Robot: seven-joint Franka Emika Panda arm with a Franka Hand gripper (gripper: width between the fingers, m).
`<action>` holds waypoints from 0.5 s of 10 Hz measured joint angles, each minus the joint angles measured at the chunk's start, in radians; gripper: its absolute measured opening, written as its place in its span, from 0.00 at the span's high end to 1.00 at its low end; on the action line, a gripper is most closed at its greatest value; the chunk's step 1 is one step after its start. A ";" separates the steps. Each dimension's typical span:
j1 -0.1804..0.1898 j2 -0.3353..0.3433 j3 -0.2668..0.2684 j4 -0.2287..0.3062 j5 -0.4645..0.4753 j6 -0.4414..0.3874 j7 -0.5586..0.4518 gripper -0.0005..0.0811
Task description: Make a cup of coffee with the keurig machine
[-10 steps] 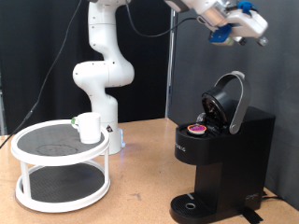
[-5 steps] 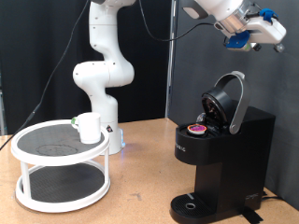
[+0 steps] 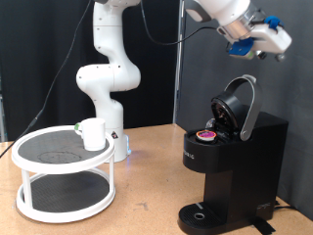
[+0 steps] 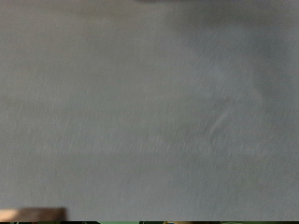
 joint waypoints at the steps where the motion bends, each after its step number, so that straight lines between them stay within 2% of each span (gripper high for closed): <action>1: -0.009 -0.002 -0.008 -0.017 -0.007 -0.006 -0.001 0.59; 2: -0.016 -0.004 -0.013 -0.035 -0.010 -0.006 -0.003 0.59; 3: -0.023 -0.006 -0.018 -0.050 -0.011 -0.006 -0.009 0.81; 4: -0.030 -0.006 -0.022 -0.063 -0.010 -0.005 -0.021 0.81; 5: -0.034 -0.008 -0.024 -0.065 -0.010 -0.004 -0.026 0.93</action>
